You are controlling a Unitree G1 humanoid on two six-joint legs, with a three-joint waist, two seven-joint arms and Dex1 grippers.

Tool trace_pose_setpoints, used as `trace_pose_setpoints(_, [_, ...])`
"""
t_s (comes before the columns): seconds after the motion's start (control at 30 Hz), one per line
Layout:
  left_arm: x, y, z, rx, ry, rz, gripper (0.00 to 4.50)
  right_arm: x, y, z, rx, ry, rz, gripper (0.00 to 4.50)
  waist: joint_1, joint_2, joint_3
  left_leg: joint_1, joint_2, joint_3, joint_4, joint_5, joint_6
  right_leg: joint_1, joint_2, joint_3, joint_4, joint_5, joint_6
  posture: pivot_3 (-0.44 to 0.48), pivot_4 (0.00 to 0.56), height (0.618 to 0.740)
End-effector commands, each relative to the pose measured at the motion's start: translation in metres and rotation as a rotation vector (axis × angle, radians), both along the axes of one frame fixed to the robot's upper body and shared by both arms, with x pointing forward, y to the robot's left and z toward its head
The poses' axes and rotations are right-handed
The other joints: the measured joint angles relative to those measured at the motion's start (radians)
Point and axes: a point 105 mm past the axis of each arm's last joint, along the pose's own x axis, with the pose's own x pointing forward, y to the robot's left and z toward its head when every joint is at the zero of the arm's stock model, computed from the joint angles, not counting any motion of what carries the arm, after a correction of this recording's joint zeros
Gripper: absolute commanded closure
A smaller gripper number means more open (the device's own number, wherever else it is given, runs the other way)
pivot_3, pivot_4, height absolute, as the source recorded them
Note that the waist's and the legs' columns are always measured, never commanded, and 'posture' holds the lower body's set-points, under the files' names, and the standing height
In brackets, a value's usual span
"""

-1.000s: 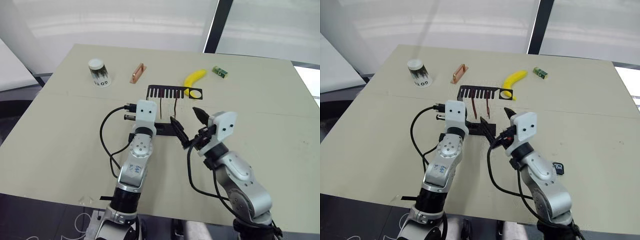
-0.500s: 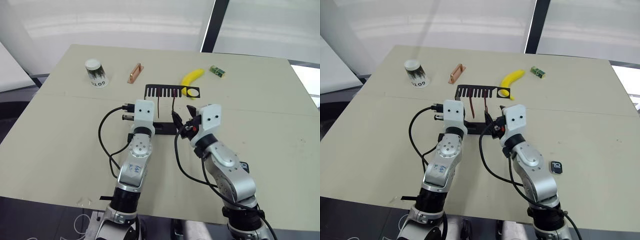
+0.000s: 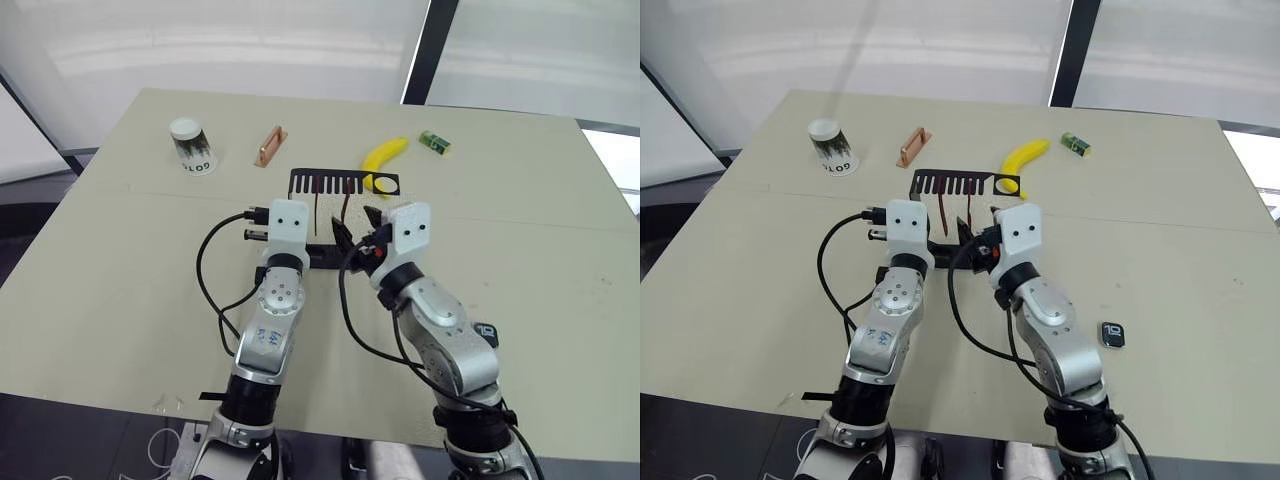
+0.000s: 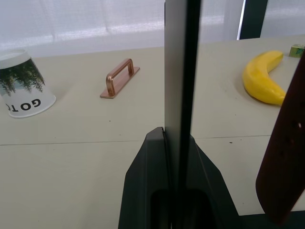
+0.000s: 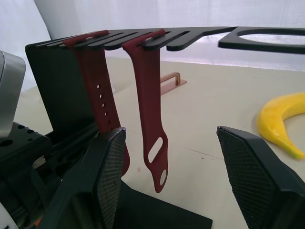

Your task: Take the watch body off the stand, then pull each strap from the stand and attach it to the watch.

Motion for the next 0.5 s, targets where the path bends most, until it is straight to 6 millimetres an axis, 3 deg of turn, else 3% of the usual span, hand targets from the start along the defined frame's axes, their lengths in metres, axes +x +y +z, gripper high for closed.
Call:
trace_pose_setpoints(0.03, [0.000, -0.003, 0.003, -0.006, -0.006, 0.006, 4.50, 0.001, 0.003, 0.013, 0.020, -0.055, -0.008, 1.25, 0.000, 0.000, 0.000, -0.001, 0.000, 0.000, 0.000, 0.000, 0.000, 0.000, 0.000, 0.000, 0.000, 0.000, 0.000, 0.000, 0.150, 0.729])
trace_pose_setpoints(0.5, [0.000, -0.003, 0.004, -0.003, -0.008, 0.008, 4.50, 0.013, 0.007, 0.013, 0.053, -0.055, -0.050, 1.25, 0.000, 0.000, 0.000, -0.006, 0.000, 0.000, 0.000, 0.001, 0.000, -0.005, 0.000, 0.000, 0.001, 0.000, 0.000, 0.000, 0.150, 0.729])
